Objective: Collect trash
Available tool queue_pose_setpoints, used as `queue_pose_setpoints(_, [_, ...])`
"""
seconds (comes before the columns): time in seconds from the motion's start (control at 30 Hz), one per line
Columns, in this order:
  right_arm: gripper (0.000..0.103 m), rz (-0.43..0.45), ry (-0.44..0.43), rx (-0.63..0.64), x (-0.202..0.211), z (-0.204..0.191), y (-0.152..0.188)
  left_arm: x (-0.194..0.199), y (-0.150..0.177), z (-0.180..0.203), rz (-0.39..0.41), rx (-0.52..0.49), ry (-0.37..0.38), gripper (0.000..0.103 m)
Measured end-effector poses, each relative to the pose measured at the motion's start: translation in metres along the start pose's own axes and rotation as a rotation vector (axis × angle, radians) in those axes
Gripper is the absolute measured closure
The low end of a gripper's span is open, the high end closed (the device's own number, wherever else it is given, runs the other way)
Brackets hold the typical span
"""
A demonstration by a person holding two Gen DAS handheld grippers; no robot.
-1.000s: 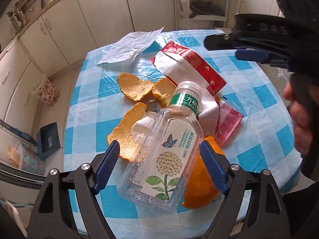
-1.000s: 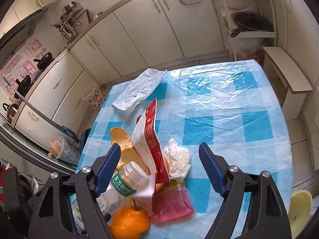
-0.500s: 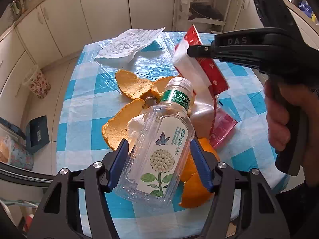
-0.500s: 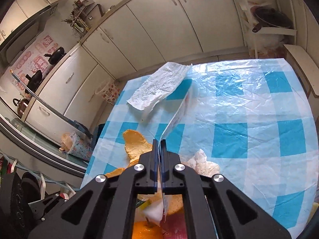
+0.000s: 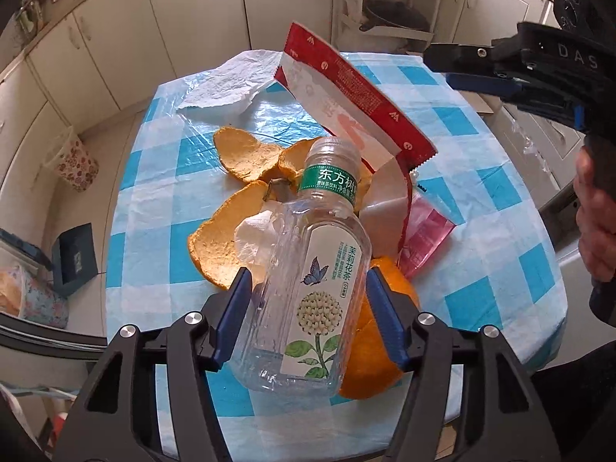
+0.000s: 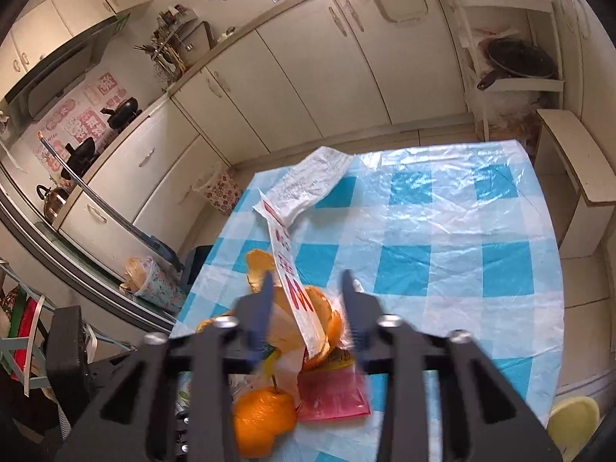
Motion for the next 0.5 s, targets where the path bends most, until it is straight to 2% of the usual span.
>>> queue_pose_setpoints(0.17, [0.043, -0.053, 0.038, 0.051, -0.024, -0.008, 0.009, -0.003, 0.004, 0.004, 0.012, -0.027, -0.042, 0.042])
queue_pose_setpoints(0.27, [0.063, -0.106, 0.107, 0.168, -0.04, -0.024, 0.014, -0.002, 0.004, 0.005, 0.026, -0.041, -0.047, 0.045])
queue_pose_setpoints(0.3, [0.075, -0.131, 0.125, 0.2, -0.046, -0.028, 0.017, -0.001, 0.005, 0.006, 0.031, -0.047, -0.049, 0.045])
queue_pose_setpoints(0.33, [0.094, -0.153, 0.131, 0.215, -0.051, -0.029, 0.02, 0.001, 0.004, 0.006, 0.035, -0.047, -0.046, 0.046])
queue_pose_setpoints(0.37, [0.099, -0.169, 0.136, 0.218, -0.055, -0.029, 0.023, 0.003, 0.003, 0.004, 0.039, -0.035, -0.034, 0.046])
queue_pose_setpoints(0.43, [0.102, -0.165, 0.121, 0.199, -0.056, -0.026, 0.025, 0.01, -0.002, -0.004, 0.042, 0.011, 0.006, 0.047])
queue_pose_setpoints(0.5, [0.102, -0.128, 0.051, 0.138, -0.047, -0.022, 0.023, 0.016, -0.007, -0.014, 0.04, 0.069, 0.064, 0.047])
Point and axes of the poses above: each gripper's, at about its wrist camera, not at the fingertips, and x roughly against the way its jaws point, z to its right, y to its underside, the point moved 3 cm from there along -x, roughly the way its jaws point, and after that the axes turned 13 degrees about x, right-handed, at the moved point
